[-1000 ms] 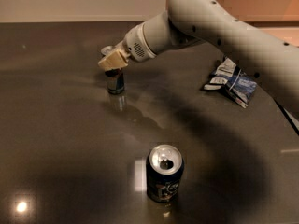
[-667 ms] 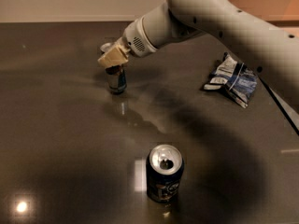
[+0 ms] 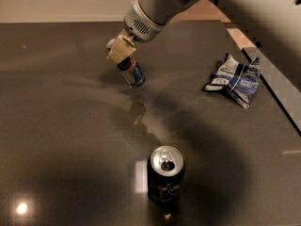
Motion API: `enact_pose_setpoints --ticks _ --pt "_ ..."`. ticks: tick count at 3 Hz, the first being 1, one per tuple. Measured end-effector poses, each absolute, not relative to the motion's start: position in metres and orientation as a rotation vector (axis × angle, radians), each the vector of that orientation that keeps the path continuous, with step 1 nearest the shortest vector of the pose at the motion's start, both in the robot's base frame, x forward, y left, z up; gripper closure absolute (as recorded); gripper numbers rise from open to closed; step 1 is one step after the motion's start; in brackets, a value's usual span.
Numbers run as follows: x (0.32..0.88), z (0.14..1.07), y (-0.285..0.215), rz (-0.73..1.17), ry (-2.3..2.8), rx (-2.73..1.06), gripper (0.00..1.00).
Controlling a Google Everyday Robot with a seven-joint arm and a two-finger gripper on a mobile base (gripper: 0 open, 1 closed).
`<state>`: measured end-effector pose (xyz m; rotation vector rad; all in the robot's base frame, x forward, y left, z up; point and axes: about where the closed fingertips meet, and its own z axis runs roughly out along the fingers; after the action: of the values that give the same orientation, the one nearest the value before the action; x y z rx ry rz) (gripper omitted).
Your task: Knock redbull can over
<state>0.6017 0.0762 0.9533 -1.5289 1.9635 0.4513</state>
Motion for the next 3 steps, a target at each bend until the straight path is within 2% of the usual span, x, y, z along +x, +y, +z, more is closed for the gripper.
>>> enact_pose_setpoints --ticks 3 --pt "0.547 0.924 0.021 0.121 2.088 -1.948 1.00"
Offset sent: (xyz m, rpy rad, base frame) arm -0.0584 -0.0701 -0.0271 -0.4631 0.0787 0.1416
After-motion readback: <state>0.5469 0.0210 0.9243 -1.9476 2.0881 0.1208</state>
